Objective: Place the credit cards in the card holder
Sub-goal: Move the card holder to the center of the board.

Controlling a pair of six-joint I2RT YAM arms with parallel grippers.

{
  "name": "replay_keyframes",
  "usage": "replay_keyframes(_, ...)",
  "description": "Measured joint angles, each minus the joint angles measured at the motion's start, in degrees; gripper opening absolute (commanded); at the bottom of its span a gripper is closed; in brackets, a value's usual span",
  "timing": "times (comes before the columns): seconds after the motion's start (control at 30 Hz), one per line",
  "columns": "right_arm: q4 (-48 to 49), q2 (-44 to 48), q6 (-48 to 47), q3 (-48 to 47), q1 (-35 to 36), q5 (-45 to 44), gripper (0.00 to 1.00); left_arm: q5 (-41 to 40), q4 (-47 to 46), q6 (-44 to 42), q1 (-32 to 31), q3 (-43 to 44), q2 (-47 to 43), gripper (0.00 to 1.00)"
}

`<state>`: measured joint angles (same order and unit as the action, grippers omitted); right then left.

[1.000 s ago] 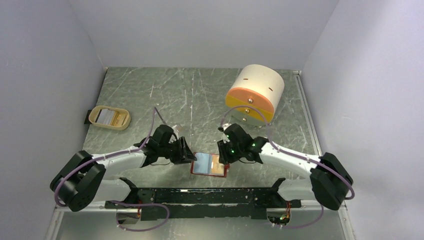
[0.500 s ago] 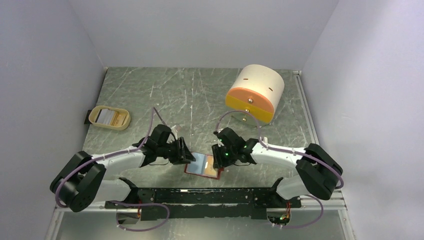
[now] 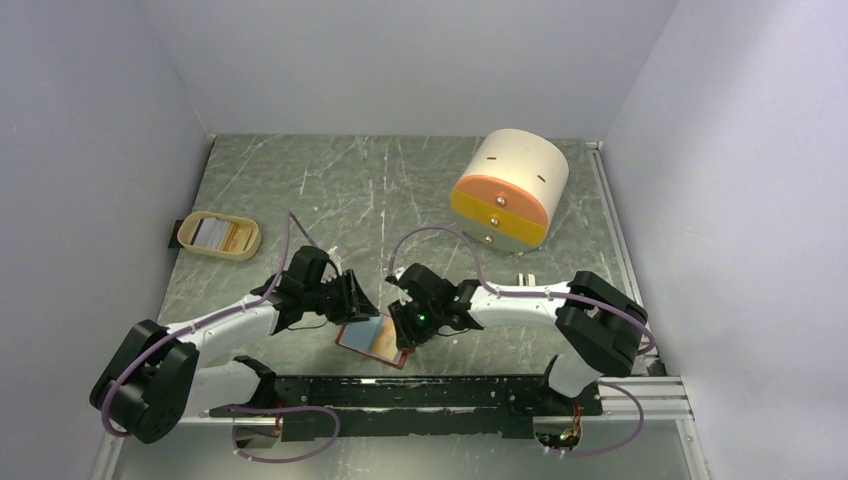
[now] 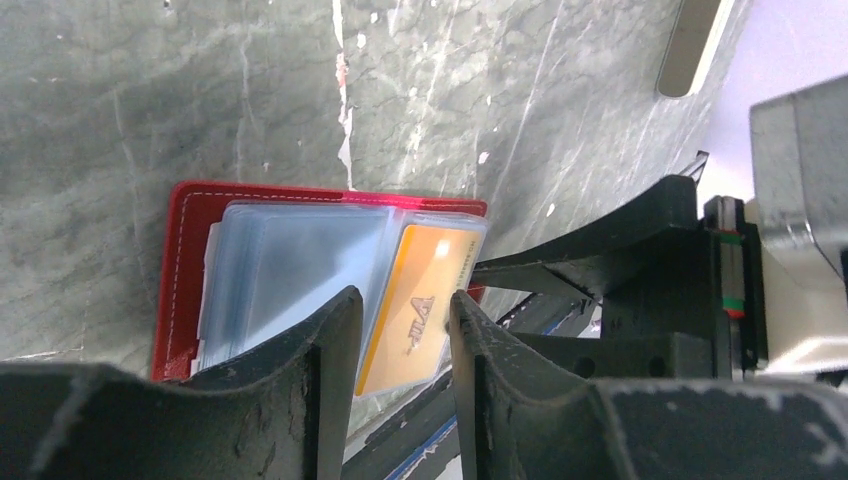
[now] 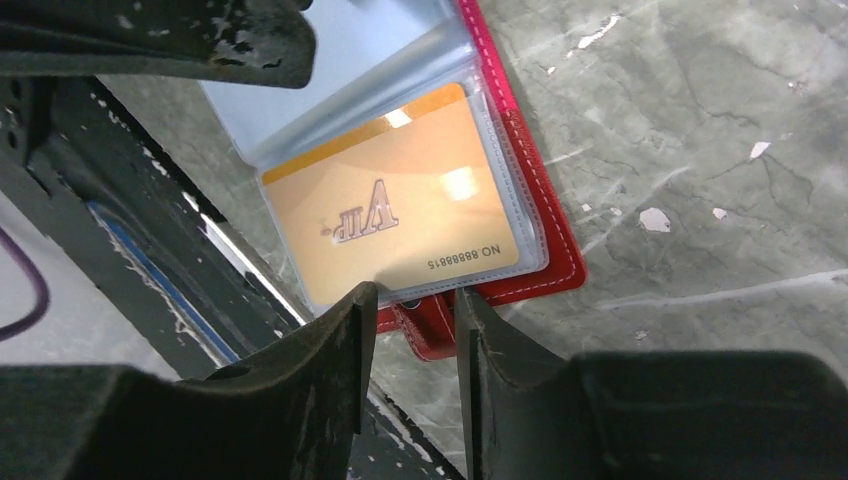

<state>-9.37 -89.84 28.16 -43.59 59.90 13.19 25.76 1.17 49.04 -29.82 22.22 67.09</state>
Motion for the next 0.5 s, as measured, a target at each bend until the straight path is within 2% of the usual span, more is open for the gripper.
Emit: replay_keyframes(0.5, -5.7, -3.3, -9.0, -5.8, 10.1, -13.1, 0.38, -0.2, 1.0, -0.2, 0.0, -1.6, 0.6, 0.42)
